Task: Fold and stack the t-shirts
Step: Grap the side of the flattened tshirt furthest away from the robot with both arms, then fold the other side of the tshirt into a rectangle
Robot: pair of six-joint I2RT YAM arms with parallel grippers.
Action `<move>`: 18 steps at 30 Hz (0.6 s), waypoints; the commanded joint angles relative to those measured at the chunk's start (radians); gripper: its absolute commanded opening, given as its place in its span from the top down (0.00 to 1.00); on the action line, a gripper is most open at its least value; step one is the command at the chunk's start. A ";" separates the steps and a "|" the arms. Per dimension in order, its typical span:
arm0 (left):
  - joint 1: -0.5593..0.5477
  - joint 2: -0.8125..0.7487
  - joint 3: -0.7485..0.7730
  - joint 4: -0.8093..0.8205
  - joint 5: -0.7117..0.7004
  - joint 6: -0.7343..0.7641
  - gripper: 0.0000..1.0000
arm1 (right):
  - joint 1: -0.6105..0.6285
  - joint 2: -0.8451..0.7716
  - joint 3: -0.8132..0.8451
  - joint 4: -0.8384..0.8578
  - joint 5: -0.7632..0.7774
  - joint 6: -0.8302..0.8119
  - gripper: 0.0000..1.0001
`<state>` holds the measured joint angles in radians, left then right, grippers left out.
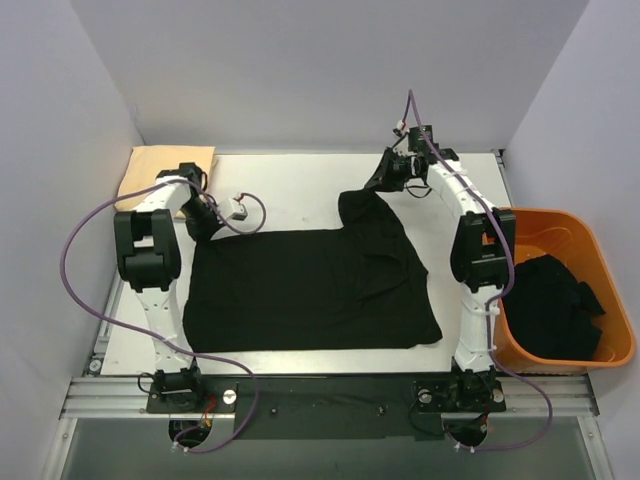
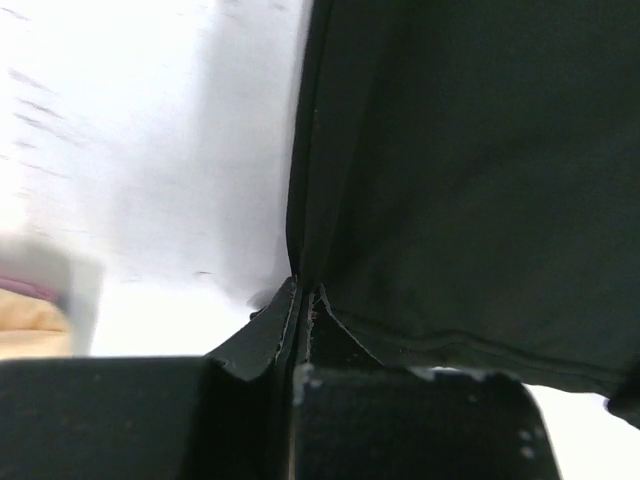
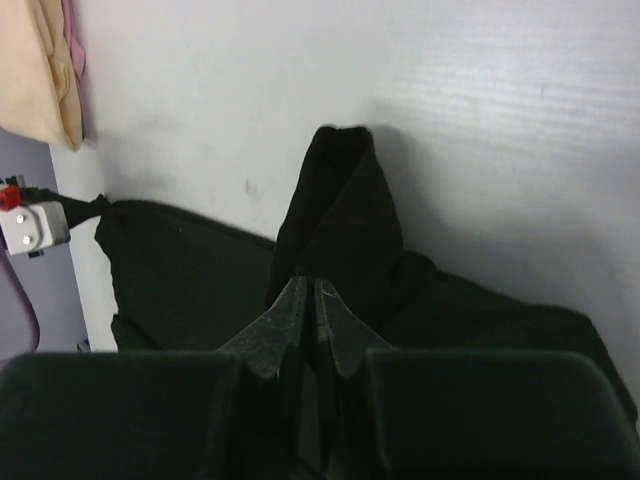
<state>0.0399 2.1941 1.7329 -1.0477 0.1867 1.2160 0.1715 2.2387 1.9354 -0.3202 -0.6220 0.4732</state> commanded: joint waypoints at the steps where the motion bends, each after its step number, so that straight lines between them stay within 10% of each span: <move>1: 0.003 -0.159 -0.125 0.000 0.003 0.026 1.00 | 0.002 -0.261 -0.172 -0.065 -0.031 -0.099 1.00; 18: -0.009 -0.648 -0.533 -0.063 -0.072 0.240 1.00 | -0.010 -1.018 -0.998 -0.411 0.105 -0.128 1.00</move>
<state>0.0402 1.6001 1.2293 -1.0363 0.1020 1.3956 0.1707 1.2827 1.0145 -0.6064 -0.5709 0.3325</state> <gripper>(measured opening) 0.022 0.009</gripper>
